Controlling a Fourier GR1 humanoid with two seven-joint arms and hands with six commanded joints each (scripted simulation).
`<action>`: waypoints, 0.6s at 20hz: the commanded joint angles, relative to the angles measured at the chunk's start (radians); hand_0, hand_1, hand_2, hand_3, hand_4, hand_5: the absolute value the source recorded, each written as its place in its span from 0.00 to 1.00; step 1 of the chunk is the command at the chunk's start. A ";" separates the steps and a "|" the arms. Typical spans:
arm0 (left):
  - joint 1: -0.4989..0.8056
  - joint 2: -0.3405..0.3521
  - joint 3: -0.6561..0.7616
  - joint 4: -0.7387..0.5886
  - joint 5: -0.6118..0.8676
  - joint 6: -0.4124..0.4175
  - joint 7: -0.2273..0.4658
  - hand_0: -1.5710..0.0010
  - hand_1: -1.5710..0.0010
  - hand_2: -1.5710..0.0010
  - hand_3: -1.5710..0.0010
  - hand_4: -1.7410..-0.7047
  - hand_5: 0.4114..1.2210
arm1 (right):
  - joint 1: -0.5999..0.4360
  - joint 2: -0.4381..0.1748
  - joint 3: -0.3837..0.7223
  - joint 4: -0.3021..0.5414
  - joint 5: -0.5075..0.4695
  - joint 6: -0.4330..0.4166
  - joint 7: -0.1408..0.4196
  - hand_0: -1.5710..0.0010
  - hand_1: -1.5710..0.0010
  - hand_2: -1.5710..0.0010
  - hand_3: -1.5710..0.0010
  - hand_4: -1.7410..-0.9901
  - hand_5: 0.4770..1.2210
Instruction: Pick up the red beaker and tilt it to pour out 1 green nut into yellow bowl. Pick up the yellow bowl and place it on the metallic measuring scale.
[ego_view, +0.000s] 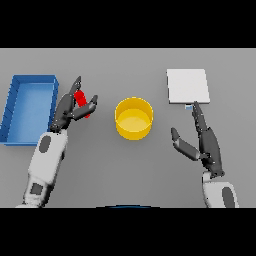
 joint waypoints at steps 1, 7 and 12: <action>-0.006 -0.002 0.002 0.004 0.002 0.001 -0.002 1.00 1.00 1.00 1.00 0.40 0.37 | 0.003 0.008 0.009 -0.014 0.014 -0.011 0.003 1.00 1.00 1.00 1.00 0.57 0.28; -0.049 -0.034 0.033 0.088 0.019 0.025 -0.066 0.84 0.82 0.80 0.86 0.29 0.47 | 0.002 -0.006 0.003 -0.026 0.016 -0.010 0.012 1.00 1.00 1.00 1.00 0.60 0.28; -0.064 -0.045 0.028 0.103 -0.032 0.098 -0.092 0.29 0.28 0.28 0.28 0.29 0.83 | -0.002 -0.007 -0.005 -0.006 0.003 -0.003 0.009 1.00 1.00 1.00 1.00 0.60 0.28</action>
